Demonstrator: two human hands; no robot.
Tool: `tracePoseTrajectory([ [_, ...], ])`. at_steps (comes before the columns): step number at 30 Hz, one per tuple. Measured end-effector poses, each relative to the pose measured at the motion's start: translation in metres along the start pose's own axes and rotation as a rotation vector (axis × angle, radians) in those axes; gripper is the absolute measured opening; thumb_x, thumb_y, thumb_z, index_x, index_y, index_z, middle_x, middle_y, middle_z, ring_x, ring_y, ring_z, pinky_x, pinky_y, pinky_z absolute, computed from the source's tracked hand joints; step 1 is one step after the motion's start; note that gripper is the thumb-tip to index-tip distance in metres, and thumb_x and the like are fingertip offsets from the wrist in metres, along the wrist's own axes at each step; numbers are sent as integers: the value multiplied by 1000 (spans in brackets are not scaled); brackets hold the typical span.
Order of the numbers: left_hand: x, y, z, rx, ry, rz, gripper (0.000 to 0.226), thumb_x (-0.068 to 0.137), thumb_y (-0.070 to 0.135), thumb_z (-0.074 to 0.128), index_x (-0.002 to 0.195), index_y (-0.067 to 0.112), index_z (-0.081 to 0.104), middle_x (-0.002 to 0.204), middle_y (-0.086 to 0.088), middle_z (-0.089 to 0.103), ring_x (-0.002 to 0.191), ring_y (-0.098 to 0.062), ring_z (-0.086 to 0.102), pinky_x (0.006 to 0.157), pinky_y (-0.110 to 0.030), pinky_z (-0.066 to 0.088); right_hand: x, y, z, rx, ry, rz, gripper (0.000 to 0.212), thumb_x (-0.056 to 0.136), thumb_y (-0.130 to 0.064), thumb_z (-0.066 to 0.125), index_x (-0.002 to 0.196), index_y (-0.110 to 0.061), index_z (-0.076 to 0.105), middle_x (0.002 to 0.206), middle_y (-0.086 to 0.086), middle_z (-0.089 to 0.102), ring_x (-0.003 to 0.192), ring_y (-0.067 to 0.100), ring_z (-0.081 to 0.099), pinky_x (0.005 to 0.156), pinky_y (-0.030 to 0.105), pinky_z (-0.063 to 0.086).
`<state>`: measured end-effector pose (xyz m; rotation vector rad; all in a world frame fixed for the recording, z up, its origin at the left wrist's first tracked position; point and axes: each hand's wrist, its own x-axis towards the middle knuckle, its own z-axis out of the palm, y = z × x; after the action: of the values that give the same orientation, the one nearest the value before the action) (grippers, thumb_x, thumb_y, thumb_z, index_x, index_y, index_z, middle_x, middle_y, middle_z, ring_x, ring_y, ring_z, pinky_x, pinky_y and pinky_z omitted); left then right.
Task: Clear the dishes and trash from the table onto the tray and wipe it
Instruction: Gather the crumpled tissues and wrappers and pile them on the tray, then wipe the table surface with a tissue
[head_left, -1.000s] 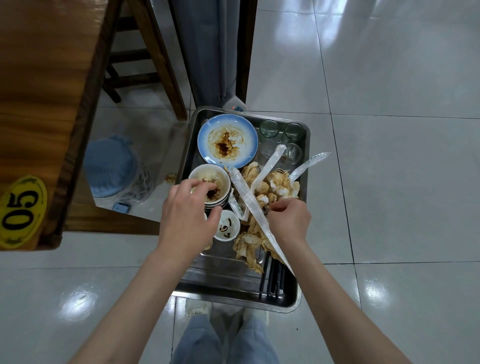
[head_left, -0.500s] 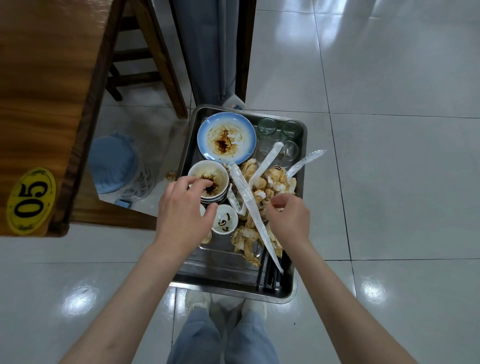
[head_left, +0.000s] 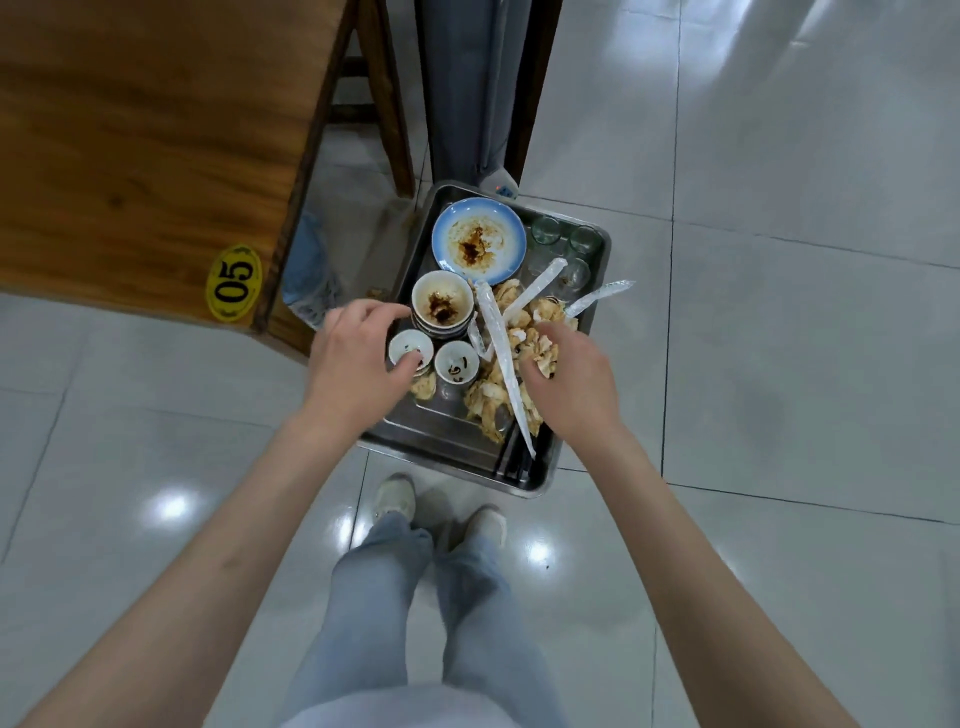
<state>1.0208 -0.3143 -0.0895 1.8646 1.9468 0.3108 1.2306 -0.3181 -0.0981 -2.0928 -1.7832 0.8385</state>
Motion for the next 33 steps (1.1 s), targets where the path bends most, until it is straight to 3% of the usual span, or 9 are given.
tracePoseTrajectory([
  [10,-78,7,-97,-56,157,-107,47,82,27,67,126,19,54,122,-3,56,113,-23,46,97,-36,37,-47,-67,-65,-74,-121,-251,43,87,-29,58,127,-18,52,119,4,60,113,24,49,96,37,37],
  [17,-89,-30,-182,-72,332,-180,47,80,23,70,124,15,57,118,-7,58,109,-27,50,94,-35,36,-28,-157,-79,-115,-107,-406,45,89,-29,56,132,-18,48,126,3,57,120,22,45,101,37,35],
  [26,-95,-152,-265,-56,363,-250,56,82,30,68,133,18,49,124,-5,55,114,-24,47,98,-34,34,-31,-304,-5,-88,-120,-554,53,89,-32,57,138,-20,41,135,-1,51,125,18,42,104,33,33],
  [33,-67,-259,-326,-24,310,-200,62,82,37,67,137,21,44,131,-2,50,121,-21,41,103,-35,32,-28,-403,65,-20,-117,-498,65,88,-34,60,143,-16,32,141,2,45,129,19,41,107,36,36],
])
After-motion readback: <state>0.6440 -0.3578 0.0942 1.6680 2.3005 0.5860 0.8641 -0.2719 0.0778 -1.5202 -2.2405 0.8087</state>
